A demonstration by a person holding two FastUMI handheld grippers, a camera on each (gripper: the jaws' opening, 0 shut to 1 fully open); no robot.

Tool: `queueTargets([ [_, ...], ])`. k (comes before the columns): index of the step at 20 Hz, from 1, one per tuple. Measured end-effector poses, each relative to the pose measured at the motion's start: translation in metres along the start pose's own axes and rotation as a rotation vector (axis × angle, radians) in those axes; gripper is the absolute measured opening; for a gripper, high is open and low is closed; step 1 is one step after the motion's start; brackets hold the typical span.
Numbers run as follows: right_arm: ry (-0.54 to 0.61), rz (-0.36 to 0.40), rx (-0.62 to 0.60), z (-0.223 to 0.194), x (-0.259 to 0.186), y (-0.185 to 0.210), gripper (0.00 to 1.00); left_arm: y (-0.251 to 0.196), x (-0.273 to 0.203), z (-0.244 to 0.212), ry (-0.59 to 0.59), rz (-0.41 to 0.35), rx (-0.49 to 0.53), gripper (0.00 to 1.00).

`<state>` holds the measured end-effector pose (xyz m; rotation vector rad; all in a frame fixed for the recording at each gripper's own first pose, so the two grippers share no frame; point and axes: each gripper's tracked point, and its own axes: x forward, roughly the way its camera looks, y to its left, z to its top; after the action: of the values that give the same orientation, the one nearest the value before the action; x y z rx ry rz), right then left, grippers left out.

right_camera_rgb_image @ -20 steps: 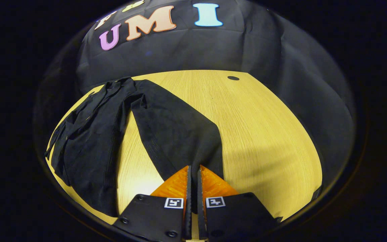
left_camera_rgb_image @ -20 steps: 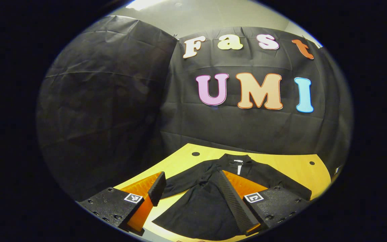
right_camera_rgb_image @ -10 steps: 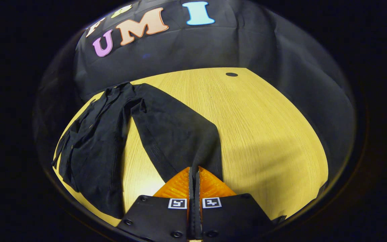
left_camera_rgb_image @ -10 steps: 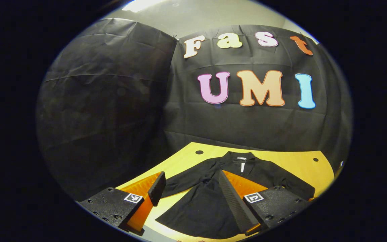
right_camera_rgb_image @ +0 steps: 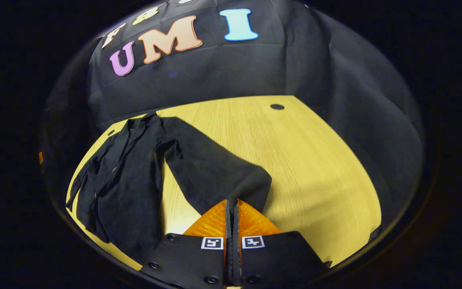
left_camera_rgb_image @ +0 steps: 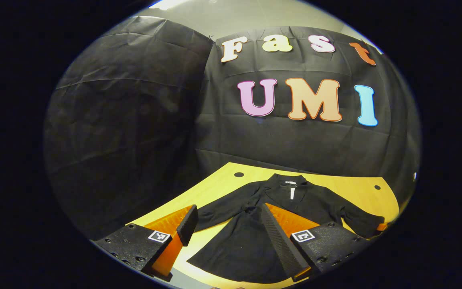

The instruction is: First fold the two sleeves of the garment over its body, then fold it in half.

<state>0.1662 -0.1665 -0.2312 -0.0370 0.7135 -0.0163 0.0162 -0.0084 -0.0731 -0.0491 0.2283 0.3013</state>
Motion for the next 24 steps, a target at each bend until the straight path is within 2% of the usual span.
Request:
queueTargets([
  [3, -0.071, -0.009, 0.033, 0.037, -0.015, 0.022, 0.02, 0.01, 0.007, 0.001, 0.009, -0.052, 0.029, 0.94],
  [6, -0.139, -0.02, 0.013, 0.069, -0.027, 0.049, 0.02, 0.023, 0.017, 0.001, 0.02, -0.099, 0.052, 0.94],
  [12, -0.249, 0.041, -0.036, 0.127, -0.044, 0.119, 0.02, 0.039, 0.034, -0.005, 0.04, -0.161, 0.021, 0.94],
  [18, -0.332, 0.127, -0.067, 0.179, -0.05, 0.188, 0.02, 0.072, 0.045, -0.013, 0.06, -0.146, -0.041, 0.94],
  [24, -0.385, 0.213, -0.225, 0.207, -0.046, 0.283, 0.02, 0.109, 0.059, -0.024, 0.088, -0.096, -0.039, 0.94],
])
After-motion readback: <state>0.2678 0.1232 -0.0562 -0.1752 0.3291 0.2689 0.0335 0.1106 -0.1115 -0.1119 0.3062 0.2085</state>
